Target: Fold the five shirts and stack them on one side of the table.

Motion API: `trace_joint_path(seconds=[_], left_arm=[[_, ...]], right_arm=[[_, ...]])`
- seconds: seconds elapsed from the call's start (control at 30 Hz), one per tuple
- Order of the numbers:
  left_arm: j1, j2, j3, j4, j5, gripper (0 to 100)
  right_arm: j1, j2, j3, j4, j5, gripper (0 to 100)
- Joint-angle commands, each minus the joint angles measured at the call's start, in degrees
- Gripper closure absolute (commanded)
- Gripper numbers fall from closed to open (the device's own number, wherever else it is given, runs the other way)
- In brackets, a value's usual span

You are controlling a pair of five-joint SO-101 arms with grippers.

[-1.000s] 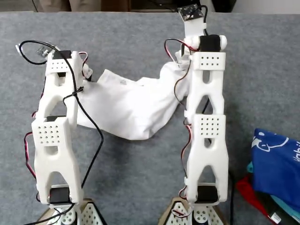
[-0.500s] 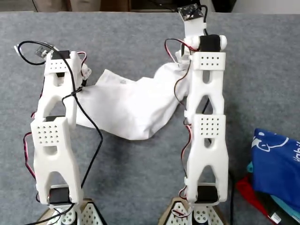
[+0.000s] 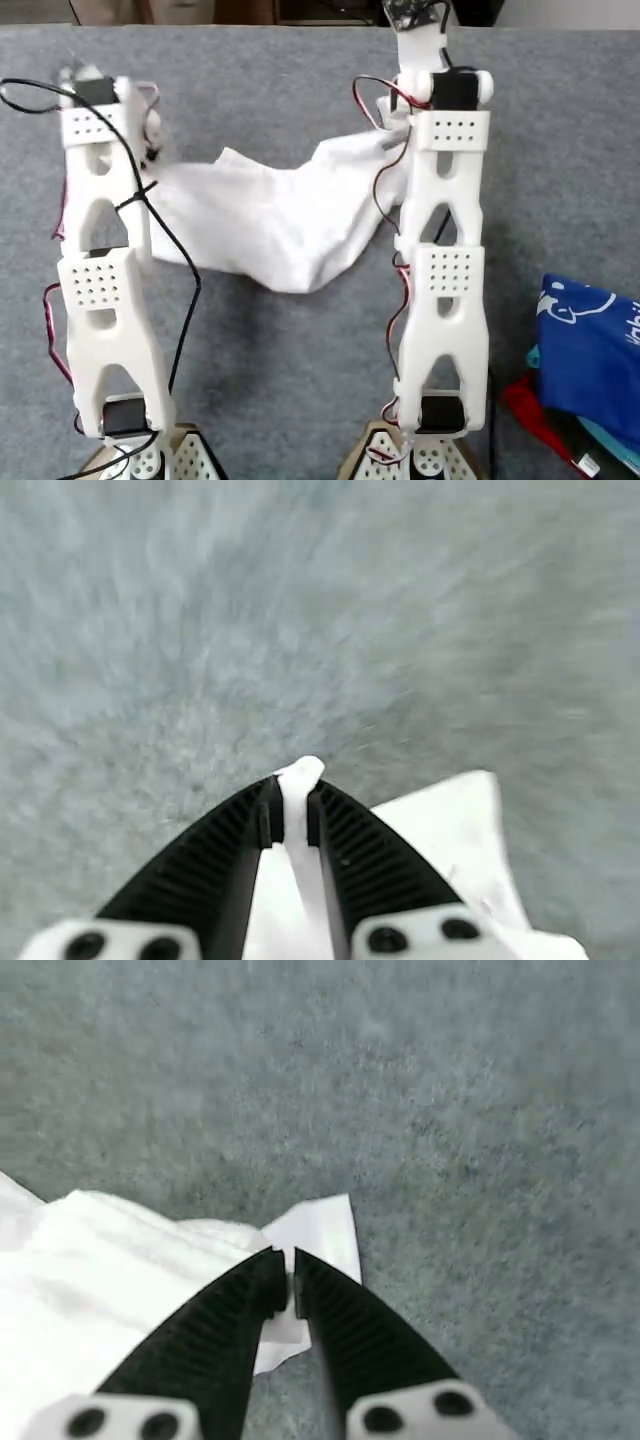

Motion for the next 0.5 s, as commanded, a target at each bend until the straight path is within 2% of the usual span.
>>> trace_joint_path(seconds=[0.0, 0.1, 0.27, 0.47], left_arm=[[-1.8, -0.7, -21.6, 5.7, -6.1, 98], [-3.3, -2.1, -26.6, 5.6, -12.8, 98], [-6.2, -8.0, -26.5, 5.6, -22.3, 98], [-9.3, -21.4, -25.8, 5.6, -26.6, 98]], right_arm=[[-1.2, -11.7, -2.0, 0.9, 0.6, 99.3], [-1.0, -17.3, -1.9, 1.0, 0.8, 99.3], [-1.3, -27.6, 2.9, 1.0, 3.3, 99.3], [-6.5, -47.6, 19.4, 0.9, 4.0, 99.4]])
